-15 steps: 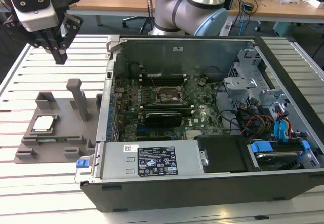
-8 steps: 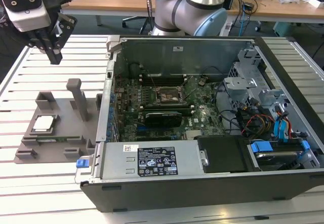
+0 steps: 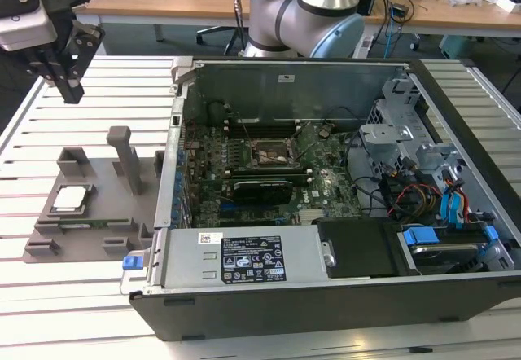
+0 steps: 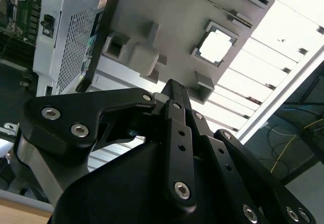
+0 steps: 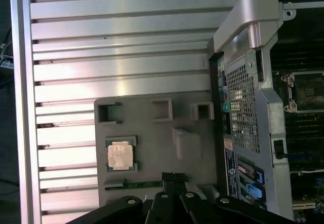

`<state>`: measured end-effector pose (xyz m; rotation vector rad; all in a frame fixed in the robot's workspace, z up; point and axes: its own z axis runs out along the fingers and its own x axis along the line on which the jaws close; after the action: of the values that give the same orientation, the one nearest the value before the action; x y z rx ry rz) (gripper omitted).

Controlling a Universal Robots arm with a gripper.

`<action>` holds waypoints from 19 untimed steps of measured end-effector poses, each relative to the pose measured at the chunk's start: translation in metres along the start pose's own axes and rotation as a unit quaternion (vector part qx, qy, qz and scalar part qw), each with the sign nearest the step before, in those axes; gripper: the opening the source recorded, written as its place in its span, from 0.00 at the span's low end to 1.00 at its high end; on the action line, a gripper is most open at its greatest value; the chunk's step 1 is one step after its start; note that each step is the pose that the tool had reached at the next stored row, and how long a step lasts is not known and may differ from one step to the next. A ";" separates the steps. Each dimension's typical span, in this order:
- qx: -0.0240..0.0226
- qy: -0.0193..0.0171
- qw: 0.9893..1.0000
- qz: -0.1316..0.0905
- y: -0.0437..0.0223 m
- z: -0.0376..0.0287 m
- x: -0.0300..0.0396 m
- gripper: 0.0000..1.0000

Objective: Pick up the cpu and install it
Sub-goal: 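Reach for the cpu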

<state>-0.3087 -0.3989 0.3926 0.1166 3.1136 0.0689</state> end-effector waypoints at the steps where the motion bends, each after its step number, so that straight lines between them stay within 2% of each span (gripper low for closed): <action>1: 0.000 0.000 1.000 0.000 -0.0002 -0.0001 0.0021 0.11; 16: 0.000 0.000 1.000 0.000 -0.0031 -0.0009 0.0413 0.11; 19: 0.000 0.000 1.000 0.000 -0.0035 -0.0011 0.0473 0.11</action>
<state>-0.3562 -0.3988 0.3925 0.1167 3.1137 0.0688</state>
